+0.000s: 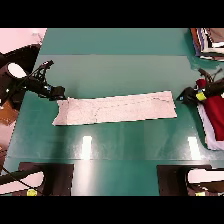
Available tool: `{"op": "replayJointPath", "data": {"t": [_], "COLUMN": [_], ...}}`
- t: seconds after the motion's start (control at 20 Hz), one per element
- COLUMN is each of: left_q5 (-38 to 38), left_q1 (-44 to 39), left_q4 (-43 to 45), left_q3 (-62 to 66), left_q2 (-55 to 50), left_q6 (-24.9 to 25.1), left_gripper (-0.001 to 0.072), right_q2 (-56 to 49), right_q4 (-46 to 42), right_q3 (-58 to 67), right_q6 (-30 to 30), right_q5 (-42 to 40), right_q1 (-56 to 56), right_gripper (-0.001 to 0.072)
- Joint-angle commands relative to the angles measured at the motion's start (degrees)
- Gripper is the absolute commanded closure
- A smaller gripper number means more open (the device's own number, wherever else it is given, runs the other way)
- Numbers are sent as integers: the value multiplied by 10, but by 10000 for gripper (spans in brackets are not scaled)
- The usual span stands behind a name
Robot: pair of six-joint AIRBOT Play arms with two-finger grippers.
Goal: Fold the shirts.
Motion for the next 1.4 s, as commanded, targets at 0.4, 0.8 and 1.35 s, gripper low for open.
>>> {"op": "replayJointPath", "data": {"t": [0.4, 0.8, 1.35], "left_q5": [117, 171, 176], "left_q1": [-133, -286, -329], "left_q4": [-112, -113, -108], "left_q3": [2, 111, 158], "left_q2": [-21, -189, -261], "left_q6": [-45, -75, -90], "left_gripper": [687, 687, 687], "right_q2": [-61, 76, 113], "right_q4": [131, 132, 132], "right_q3": [-61, 85, 242], "right_q6": [-62, -16, 30], "right_q5": [-43, 19, -9], "right_q1": [53, 111, 327], "right_gripper": [537, 702, 702]}}
